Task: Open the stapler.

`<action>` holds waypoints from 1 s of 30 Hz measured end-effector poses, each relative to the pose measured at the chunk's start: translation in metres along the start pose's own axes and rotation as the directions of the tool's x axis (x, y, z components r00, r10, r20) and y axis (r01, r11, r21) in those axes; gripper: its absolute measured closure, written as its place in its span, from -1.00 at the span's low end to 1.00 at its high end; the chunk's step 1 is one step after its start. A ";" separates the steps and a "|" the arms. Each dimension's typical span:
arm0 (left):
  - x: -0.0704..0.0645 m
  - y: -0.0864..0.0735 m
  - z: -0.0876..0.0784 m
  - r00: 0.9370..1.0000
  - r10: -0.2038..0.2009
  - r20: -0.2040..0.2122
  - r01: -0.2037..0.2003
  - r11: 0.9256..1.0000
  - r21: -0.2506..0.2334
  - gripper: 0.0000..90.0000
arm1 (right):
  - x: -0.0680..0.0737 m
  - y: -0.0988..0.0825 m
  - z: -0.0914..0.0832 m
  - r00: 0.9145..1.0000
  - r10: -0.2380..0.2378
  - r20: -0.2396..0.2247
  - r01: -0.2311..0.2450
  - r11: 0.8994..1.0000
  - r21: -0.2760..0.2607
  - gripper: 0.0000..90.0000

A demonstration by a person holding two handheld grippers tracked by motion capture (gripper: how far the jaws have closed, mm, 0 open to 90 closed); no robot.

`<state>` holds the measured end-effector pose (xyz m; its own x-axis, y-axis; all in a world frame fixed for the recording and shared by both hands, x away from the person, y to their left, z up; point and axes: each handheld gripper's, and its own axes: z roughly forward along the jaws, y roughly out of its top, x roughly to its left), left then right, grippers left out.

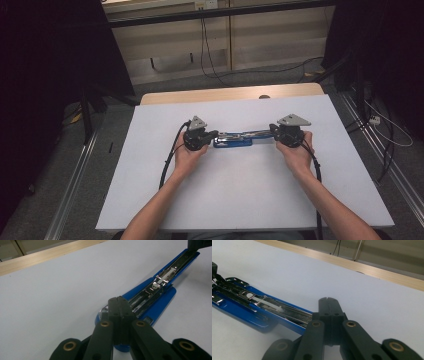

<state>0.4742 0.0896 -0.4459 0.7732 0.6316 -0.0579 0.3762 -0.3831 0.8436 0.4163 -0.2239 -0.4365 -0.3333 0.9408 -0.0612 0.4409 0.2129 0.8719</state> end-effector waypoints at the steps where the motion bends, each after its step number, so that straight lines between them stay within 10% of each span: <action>1: 0.000 0.000 0.000 1.000 -0.001 -0.001 0.001 1.000 0.001 1.00 | 0.000 0.000 0.000 1.000 0.006 0.000 -0.006 1.000 0.001 1.00; 30: -0.006 0.011 -0.008 1.000 0.007 -0.020 -0.008 0.999 -0.048 0.82 | -0.004 0.002 -0.002 0.997 0.037 -0.060 -0.041 0.997 -0.069 1.00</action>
<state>0.4698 0.0867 -0.4324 0.7655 0.6421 -0.0412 0.3447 -0.3552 0.8689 0.4167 -0.2278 -0.4333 -0.3662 0.9305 0.0006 0.3955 0.1550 0.9053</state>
